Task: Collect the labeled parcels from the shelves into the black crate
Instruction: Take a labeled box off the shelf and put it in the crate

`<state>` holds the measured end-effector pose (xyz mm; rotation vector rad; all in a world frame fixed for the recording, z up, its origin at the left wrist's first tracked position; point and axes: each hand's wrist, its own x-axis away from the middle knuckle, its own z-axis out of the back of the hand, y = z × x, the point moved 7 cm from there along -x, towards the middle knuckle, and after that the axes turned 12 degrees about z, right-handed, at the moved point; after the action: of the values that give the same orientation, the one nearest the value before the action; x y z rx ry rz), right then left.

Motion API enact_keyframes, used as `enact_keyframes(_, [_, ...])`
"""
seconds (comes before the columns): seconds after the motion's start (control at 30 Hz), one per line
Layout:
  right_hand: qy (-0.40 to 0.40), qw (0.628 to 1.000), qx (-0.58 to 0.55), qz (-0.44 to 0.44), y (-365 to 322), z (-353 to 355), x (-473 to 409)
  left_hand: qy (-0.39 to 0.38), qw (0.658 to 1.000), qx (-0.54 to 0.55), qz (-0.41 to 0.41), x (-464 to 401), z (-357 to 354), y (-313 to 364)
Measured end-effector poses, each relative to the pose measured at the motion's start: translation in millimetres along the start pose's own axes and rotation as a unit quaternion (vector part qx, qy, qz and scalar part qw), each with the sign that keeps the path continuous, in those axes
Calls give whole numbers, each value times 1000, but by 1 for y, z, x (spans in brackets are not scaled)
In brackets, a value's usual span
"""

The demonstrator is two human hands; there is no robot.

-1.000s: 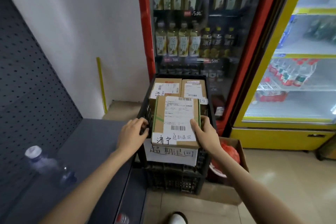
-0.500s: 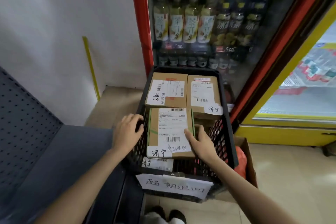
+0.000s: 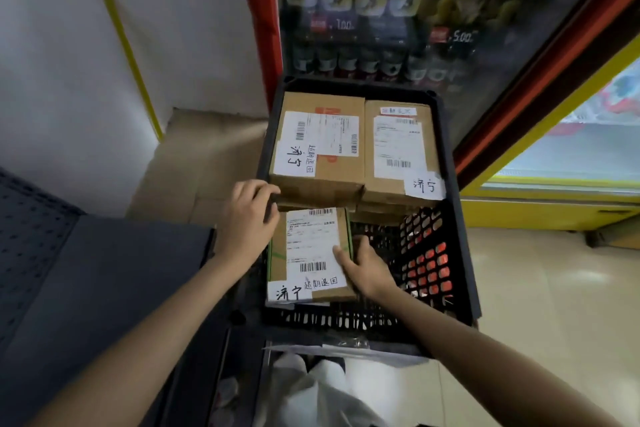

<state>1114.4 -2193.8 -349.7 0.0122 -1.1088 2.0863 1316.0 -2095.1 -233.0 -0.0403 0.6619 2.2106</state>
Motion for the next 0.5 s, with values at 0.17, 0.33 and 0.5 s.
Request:
enact_keyframes(0.17, [-58,996,-35,-57,22,-35,-7,6,1000,-29,2,0,2,0])
enact_keyframes(0.33, [-100,991,-22,-83,36,-54,-16,8,1000,-30,3,-3,1,-1])
enact_keyframes(0.5, [-104,990,65,-73,37,-55,-20,6,1000,-24,2,-3,-1,-1])
